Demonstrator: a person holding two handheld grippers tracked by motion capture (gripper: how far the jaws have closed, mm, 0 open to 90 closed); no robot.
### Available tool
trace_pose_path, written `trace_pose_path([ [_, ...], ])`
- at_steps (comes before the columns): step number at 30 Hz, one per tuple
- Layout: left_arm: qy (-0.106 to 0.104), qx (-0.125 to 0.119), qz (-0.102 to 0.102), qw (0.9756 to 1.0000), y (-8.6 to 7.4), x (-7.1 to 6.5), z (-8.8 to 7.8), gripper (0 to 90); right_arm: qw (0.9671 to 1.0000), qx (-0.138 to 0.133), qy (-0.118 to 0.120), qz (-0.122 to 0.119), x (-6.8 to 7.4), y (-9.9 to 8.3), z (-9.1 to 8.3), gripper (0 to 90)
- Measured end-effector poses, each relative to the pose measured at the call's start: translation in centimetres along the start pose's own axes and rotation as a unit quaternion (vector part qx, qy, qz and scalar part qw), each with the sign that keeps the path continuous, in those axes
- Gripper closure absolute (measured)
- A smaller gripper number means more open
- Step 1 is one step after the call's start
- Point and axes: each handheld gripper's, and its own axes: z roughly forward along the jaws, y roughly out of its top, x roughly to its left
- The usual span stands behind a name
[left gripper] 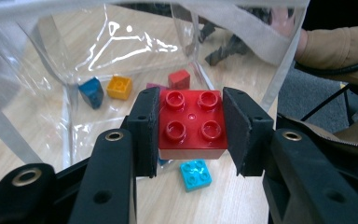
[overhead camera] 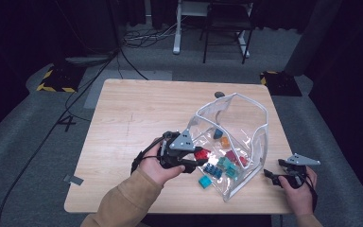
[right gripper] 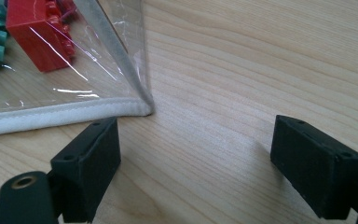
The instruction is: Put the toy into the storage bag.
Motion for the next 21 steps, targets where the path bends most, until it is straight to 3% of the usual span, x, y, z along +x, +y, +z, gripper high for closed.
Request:
trace_pose_path([
  [8, 0.009, -0.005, 0.013, 0.9999, 2.0, 0.4, -0.6, 59.0, 1.0000, 0.000, 0.000, 0.000, 0.0, 0.0, 0.0, 16.0],
  [15, 0.009, -0.016, 0.012, 0.9998, 3.5, 1.2, -0.8, 59.0, 1.0000, 0.000, 0.000, 0.000, 0.0, 0.0, 0.0, 16.0],
  [21, 0.021, -0.021, 0.018, 0.9994, 4.8, 2.1, -1.0, 58.9, 1.0000, 0.000, 0.000, 0.000, 0.0, 0.0, 0.0, 16.0],
])
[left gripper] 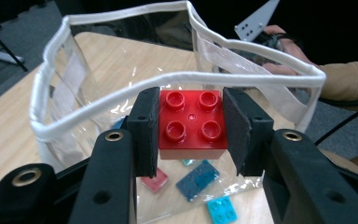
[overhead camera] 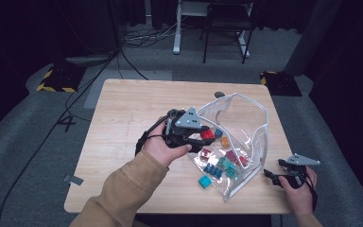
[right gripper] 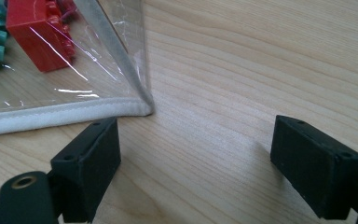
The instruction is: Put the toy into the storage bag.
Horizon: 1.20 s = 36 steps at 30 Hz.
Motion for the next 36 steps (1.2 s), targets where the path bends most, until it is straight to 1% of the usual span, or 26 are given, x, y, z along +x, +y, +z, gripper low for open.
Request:
trace_pose_path([
  [4, 0.005, -0.008, 0.001, 1.0000, 0.7, 0.5, -0.1, 59.0, 1.0000, 0.000, 0.000, 0.000, 0.0, 0.0, 0.0, 16.0],
  [9, 0.007, -0.023, -0.002, 0.9997, 1.7, 1.2, -0.1, 59.0, 1.0000, 0.000, 0.000, 0.000, 0.0, 0.0, 0.0, 16.0],
  [11, 0.011, -0.029, 0.000, 0.9995, 2.0, 1.4, 0.0, 58.9, 1.0000, 0.000, 0.000, 0.000, 0.0, 0.0, 0.0, 16.0],
  [16, 0.011, -0.038, -0.003, 0.9992, 2.8, 1.9, 0.1, 58.9, 1.0000, 0.000, 0.000, 0.000, 0.0, 0.0, 0.0, 16.0],
  [18, 0.007, -0.043, -0.007, 0.9990, 3.2, 2.1, 0.3, 58.9, 1.0000, 0.000, 0.000, 0.000, 0.0, 0.0, 0.0, 16.0],
  [21, 0.004, -0.048, -0.007, 0.9988, 3.8, 2.3, 0.8, 59.0, 1.0000, 0.000, 0.000, 0.000, 0.0, 0.0, 0.0, 16.0],
  [27, 0.004, -0.056, -0.009, 0.9984, 5.0, 2.6, 2.3, 58.9, 1.0000, 0.000, 0.000, 0.000, 0.0, 0.0, 0.0, 16.0],
  [32, 0.006, -0.062, -0.016, 0.9979, 5.5, 2.8, 3.4, 58.9, 1.0000, 0.000, 0.000, 0.000, 0.0, 0.0, 0.0, 16.0],
  [36, 0.005, -0.065, -0.015, 0.9978, 5.8, 3.3, 4.5, 58.8, 1.0000, 0.000, 0.000, 0.000, 0.0, 0.0, 0.0, 16.0],
])
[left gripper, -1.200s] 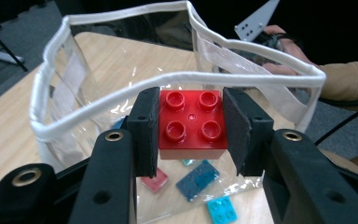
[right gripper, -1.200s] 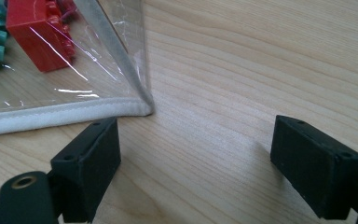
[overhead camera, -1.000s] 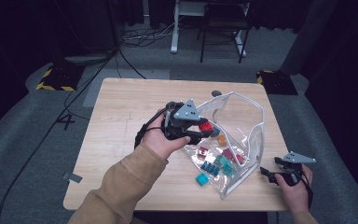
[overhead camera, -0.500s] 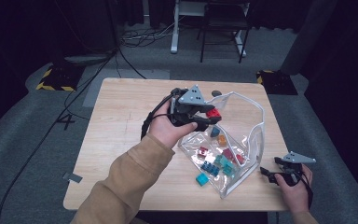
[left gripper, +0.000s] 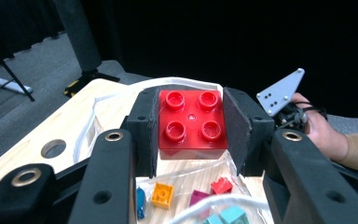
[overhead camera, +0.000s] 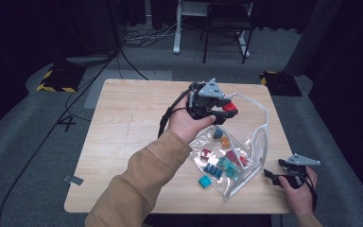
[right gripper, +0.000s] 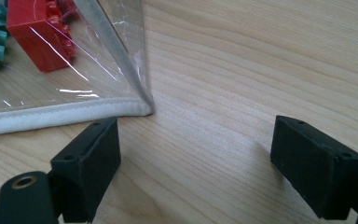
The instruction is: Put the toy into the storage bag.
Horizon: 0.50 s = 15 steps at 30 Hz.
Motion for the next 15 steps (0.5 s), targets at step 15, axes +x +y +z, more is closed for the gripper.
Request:
trace_pose_path([
  [15, -0.002, 0.010, -0.027, 0.9996, -1.1, 2.1, 4.4, 58.9, 1.0000, 0.000, 0.000, 0.000, 0.0, 0.0, 0.0, 16.0],
])
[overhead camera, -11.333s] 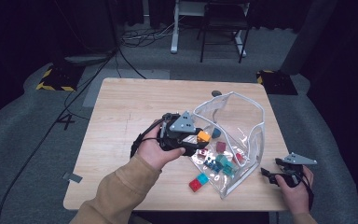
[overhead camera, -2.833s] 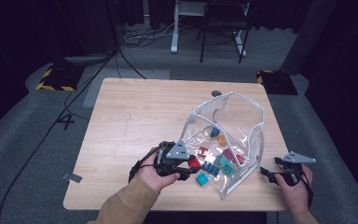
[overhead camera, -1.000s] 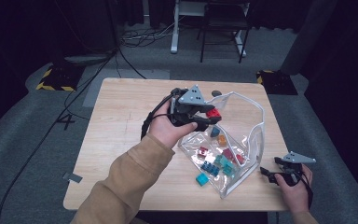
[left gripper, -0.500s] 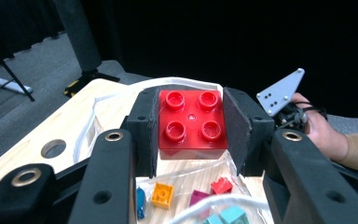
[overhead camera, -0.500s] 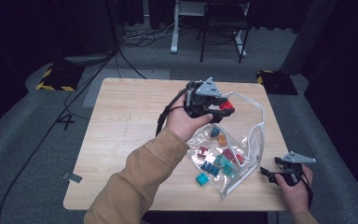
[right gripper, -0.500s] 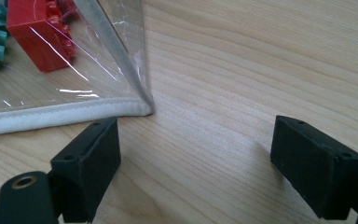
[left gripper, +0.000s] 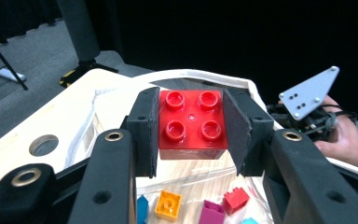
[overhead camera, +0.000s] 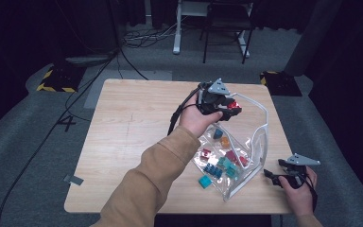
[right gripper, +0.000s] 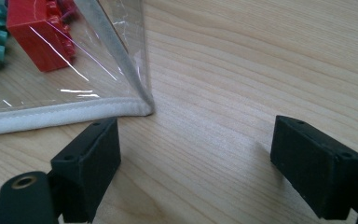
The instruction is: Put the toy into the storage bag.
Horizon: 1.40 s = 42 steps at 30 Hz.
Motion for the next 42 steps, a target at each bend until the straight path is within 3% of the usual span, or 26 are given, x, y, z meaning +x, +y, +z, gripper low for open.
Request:
trace_pose_path([
  [15, -0.003, 0.022, -0.009, 0.9997, -0.6, 0.3, 3.1, 58.9, 1.0000, 0.000, 0.000, 0.000, 0.0, 0.0, 0.0, 16.1],
  [31, -0.009, 0.065, -0.018, 0.9977, -1.0, 0.1, 4.2, 58.3, 1.0000, 0.000, 0.001, -0.001, 0.0, 0.0, 0.0, 16.1],
  [34, -0.005, 0.073, -0.030, 0.9969, -1.0, 0.0, 4.4, 48.8, 1.0000, 0.000, 0.001, -0.001, 0.0, 0.0, 0.0, 16.1],
  [37, 0.004, 0.071, -0.027, 0.9971, -1.0, 0.0, 4.4, 34.6, 1.0000, 0.000, 0.001, -0.001, 0.0, 0.0, 0.0, 16.1],
  [42, -0.006, 0.064, -0.016, 0.9978, -0.7, -0.6, 3.9, 31.7, 1.0000, 0.000, 0.001, -0.001, 0.0, 0.0, 0.0, 16.1],
])
